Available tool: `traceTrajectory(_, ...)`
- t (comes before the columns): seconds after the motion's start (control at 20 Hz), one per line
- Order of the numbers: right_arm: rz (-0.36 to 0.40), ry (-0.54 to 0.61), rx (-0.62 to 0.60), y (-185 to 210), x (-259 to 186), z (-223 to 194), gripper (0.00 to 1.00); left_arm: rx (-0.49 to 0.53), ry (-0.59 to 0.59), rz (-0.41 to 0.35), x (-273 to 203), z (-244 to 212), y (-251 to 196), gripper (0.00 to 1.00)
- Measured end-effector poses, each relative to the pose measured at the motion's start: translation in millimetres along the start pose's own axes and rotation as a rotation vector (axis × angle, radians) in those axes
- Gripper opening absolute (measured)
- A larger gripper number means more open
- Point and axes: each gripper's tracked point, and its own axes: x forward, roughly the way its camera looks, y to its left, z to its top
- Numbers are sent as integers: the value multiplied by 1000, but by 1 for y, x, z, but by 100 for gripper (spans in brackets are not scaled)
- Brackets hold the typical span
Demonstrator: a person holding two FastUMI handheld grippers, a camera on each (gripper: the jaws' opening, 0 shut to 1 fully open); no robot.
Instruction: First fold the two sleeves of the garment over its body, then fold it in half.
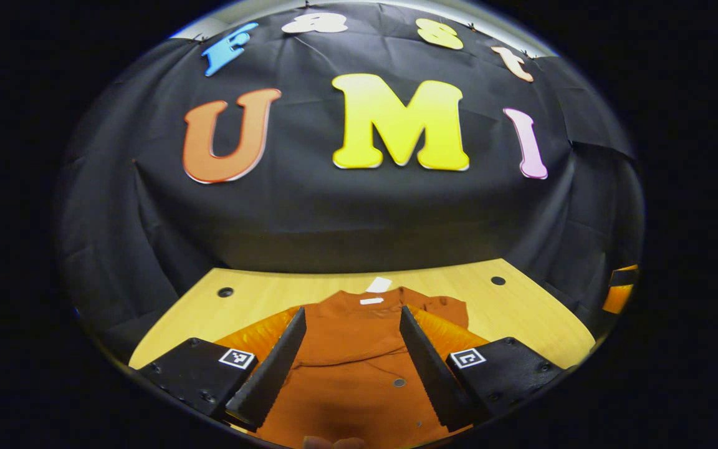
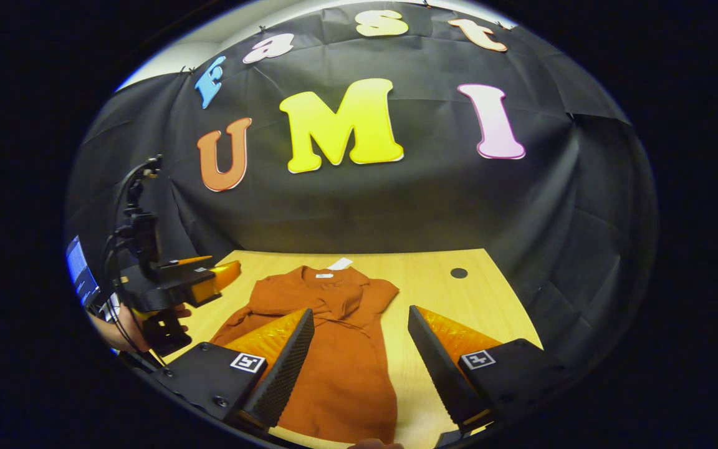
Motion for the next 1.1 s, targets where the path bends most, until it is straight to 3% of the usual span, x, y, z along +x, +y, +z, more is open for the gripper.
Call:
traceTrajectory(0.05,6,-1,-5,7,0,0,98,3,-10,16,-13,-1,12,98)
traceTrajectory(0.2,13,2,-21,21,0,-6,98,-36,-7,35,-45,-11,33,97)
traceTrajectory(0.25,13,5,-27,23,-3,-8,94,-46,-4,39,-53,-16,38,98)
traceTrajectory(0.3,11,3,-31,26,-5,-9,98,-54,-3,40,-62,-20,43,98)
traceTrajectory(0.5,-7,25,-50,26,-12,-20,98,-27,2,29,-78,-33,53,98)
traceTrajectory(0.65,-16,98,-34,16,-20,-47,98,-43,94,1,-88,-68,64,98)
traceTrajectory(0.85,-75,255,-15,-23,-37,-114,98,-42,271,-1,-113,-141,102,98)
traceTrajectory(1.1,-143,421,69,-50,-55,-194,98,-42,452,-67,-153,-217,120,98)
